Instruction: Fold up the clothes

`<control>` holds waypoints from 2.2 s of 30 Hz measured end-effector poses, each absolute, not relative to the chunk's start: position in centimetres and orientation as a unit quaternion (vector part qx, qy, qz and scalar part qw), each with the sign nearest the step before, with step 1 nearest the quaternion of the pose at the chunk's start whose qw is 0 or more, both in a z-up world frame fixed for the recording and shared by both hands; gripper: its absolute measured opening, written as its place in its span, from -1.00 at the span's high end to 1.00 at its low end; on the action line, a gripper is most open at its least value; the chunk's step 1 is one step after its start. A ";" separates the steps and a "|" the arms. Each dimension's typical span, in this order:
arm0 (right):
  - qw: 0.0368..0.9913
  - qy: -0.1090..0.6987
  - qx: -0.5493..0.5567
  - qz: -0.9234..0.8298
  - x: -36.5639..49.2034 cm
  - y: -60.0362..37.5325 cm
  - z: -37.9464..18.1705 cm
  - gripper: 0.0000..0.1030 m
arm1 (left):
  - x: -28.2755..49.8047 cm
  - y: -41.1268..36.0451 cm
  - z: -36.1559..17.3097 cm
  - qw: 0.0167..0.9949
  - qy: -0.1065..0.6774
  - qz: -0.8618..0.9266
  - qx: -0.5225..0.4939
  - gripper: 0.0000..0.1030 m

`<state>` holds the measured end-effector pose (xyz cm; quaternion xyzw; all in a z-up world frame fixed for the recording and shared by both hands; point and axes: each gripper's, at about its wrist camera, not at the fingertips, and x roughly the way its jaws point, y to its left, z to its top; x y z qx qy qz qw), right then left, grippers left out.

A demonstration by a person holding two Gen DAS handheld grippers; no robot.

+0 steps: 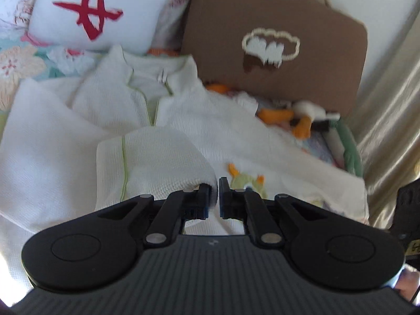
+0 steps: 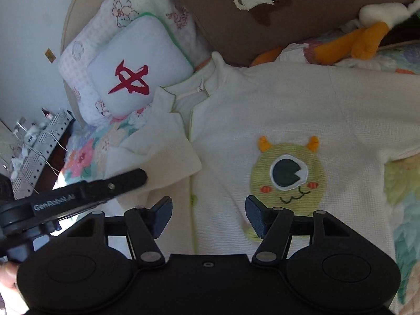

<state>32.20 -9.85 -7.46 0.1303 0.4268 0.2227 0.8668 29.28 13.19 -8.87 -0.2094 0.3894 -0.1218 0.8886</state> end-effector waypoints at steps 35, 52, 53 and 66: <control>0.938 0.274 -0.115 0.177 30.3 -5.6 -7.7 0.86 | 30.8 27.1 -15.1 0.868 0.458 0.133 -0.139 -0.14; 0.911 0.364 -0.022 0.191 38.1 -3.4 -9.2 -0.38 | 31.7 28.0 -15.0 0.877 0.433 0.120 -0.169 -0.18; 0.908 0.372 -0.031 0.190 38.9 -2.4 -9.3 -0.44 | 31.6 28.2 -15.1 0.876 0.435 0.121 -0.172 -0.18; 0.927 0.350 -0.042 0.127 41.5 -0.1 -9.7 0.82 | 31.2 29.6 -16.2 0.845 0.474 0.225 -0.098 -0.40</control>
